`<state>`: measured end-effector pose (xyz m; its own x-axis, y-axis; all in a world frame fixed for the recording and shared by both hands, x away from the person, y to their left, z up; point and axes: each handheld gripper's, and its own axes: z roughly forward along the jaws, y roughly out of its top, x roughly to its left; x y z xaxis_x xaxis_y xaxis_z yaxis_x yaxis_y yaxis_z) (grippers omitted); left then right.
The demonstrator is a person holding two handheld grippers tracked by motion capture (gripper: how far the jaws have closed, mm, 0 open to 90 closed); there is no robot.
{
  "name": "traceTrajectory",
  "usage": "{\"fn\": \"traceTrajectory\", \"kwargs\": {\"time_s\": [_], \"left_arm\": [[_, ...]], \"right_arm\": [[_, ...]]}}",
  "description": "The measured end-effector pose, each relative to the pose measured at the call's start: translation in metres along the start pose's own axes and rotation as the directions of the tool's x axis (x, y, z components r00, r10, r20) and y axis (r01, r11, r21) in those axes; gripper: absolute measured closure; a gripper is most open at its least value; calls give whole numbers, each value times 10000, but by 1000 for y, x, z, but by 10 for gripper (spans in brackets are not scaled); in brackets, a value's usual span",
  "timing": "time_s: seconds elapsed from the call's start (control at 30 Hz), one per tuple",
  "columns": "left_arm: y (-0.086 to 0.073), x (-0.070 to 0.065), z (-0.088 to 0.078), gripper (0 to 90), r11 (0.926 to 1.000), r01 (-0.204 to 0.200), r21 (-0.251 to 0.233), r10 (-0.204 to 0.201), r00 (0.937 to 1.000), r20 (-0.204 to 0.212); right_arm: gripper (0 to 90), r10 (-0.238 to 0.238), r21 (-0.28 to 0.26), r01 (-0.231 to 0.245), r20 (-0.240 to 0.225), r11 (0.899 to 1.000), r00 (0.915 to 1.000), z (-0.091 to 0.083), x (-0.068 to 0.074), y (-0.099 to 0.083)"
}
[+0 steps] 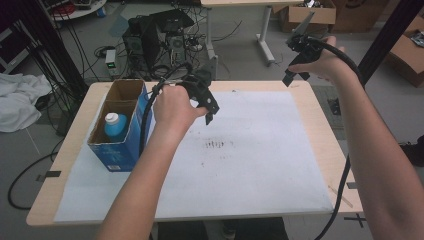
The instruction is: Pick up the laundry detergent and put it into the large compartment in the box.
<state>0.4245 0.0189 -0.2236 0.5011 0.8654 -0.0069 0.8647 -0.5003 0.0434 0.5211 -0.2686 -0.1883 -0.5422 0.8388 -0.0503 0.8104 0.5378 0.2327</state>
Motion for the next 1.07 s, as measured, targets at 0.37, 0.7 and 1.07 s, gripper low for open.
{"fn": "traceTrajectory", "kwargs": {"time_s": [0.37, 0.7, 1.07], "left_arm": [[1, -6, 3, 141, 9998, -188, -30, 188, 9998, -6], [1, -7, 4, 138, 9999, -157, -11, 157, 9998, -149], [2, -7, 4, 134, 9999, -152, 17, 152, 9998, -115]], "right_arm": [[258, -8, -24, 8, 32, 10000, 10000, -2, -1, -2], [259, -9, 6, 9, 16, 10000, 10000, -2, 2, -1], [258, -11, -5, 11, 2, 10000, 10000, -2, 1, -3]]}}
